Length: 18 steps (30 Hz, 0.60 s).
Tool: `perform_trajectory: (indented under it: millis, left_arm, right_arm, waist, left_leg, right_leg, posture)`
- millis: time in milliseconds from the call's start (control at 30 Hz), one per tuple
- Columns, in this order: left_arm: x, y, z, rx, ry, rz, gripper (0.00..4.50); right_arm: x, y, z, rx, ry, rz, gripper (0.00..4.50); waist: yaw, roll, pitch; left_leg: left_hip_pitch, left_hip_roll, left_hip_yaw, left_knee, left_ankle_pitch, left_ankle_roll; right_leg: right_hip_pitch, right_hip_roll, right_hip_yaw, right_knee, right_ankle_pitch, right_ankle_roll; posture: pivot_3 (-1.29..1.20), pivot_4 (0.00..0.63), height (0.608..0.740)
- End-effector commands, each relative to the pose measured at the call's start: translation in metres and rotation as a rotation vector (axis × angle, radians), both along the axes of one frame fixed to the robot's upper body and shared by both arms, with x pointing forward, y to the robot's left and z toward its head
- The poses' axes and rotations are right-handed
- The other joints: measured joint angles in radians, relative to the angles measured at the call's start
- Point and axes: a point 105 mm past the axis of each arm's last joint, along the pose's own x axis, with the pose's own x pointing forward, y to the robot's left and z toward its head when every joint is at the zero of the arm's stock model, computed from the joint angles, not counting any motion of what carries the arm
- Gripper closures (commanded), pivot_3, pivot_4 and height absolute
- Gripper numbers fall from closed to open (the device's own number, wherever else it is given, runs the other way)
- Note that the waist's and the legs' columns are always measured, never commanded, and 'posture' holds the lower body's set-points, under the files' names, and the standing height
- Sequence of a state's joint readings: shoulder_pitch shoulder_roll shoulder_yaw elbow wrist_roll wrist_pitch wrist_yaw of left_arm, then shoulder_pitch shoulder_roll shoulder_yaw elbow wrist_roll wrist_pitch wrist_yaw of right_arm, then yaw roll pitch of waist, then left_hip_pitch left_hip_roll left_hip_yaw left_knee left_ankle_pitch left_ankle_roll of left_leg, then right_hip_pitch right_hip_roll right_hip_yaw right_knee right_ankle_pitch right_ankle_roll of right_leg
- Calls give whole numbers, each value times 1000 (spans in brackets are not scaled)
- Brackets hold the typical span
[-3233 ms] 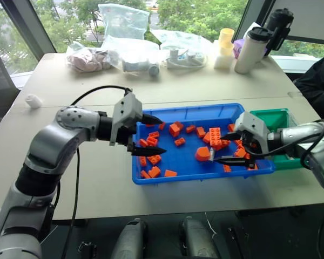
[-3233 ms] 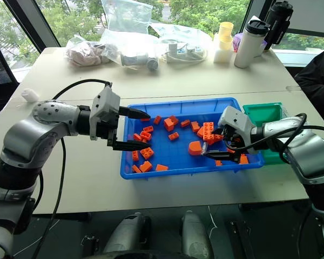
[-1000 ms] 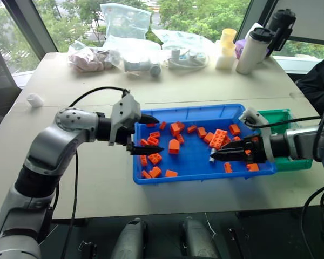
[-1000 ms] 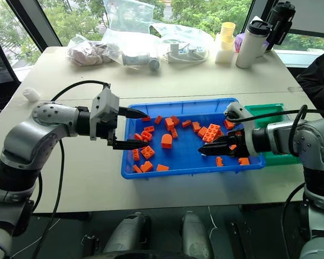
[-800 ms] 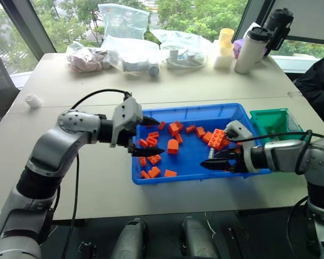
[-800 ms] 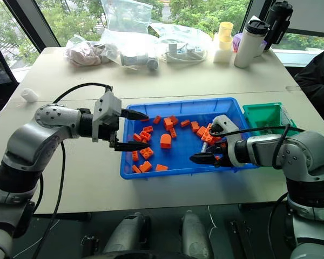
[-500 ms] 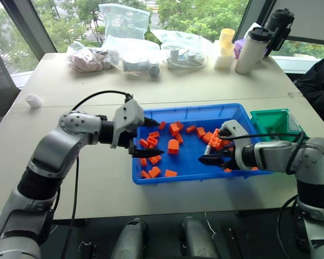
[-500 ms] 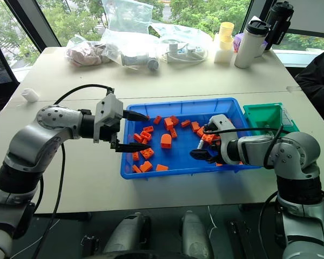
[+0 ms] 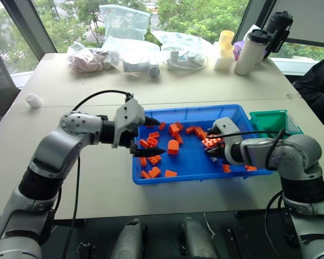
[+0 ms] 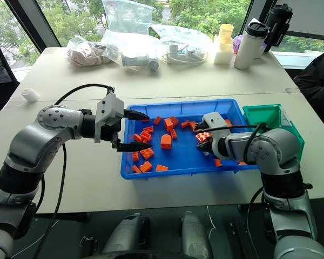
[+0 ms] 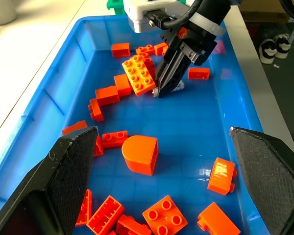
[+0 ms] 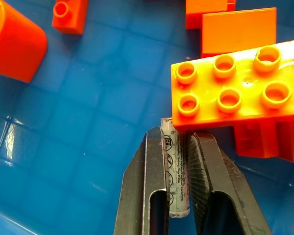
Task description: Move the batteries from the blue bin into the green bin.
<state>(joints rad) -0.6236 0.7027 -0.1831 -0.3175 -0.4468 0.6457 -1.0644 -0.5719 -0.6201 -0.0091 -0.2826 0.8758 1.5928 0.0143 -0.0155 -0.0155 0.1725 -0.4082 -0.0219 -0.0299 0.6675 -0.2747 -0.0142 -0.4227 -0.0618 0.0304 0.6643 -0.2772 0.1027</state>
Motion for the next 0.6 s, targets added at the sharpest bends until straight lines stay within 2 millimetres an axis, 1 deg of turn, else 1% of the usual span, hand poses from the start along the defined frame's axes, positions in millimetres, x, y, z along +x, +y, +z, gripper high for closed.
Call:
perform_trajectory:
  millis: [33,167,233,300,400,467,533,600]
  left_arm:
    - [-1,0,11,-22,-38,-5,0]
    - [0,-1,9,-23,-34,-6,0]
    - [0,-1,10,-24,-33,-8,0]
    - [1,0,11,-28,-39,-6,0]
    - [13,-1,19,-83,-80,40,0]
    - [14,-6,22,-119,-78,25,0]
    - [15,-16,28,-170,-79,-1,0]
    - [14,-25,30,-192,-77,-36,0]
  right_arm:
    - [-5,2,-1,-3,31,42,4496]
    - [-8,1,12,14,4,86,4496]
    - [-12,0,29,41,-30,134,4496]
    - [-16,-1,53,107,-83,176,4496]
    - [-11,-28,96,140,-228,101,4496]
    - [-10,-48,118,133,-335,41,4496]
    - [-8,-72,134,134,-420,-44,4496]
    - [-11,-92,138,100,-449,-100,4496]
  waist:
    - [0,0,0]
    - [2,0,0]
    - [2,0,0]
    - [2,0,0]
    - [3,1,1]
    - [10,1,1]
    - [10,0,0]
    - [16,0,0]
  left_leg:
    - [0,0,0,0,0,0]
    - [0,0,0,0,0,0]
    - [0,0,0,0,0,0]
    - [-1,0,0,0,0,0]
    - [-1,0,0,0,0,0]
    - [-1,0,0,0,0,0]
    - [-1,-1,0,0,0,1]
    - [-2,-1,0,0,-1,1]
  right_leg:
    - [0,0,0,0,0,0]
    - [0,0,0,0,0,0]
    - [0,0,0,0,0,0]
    - [0,0,0,0,0,0]
    - [-1,0,0,0,0,0]
    - [0,-1,0,-1,0,0]
    - [0,-1,-1,-2,0,0]
    - [0,-1,-1,-2,0,0]
  posture:
    - [0,150,740]
    - [0,150,740]
    - [0,150,740]
    - [0,150,740]
    - [0,150,740]
    - [0,150,740]
    - [0,150,740]
    - [0,150,740]
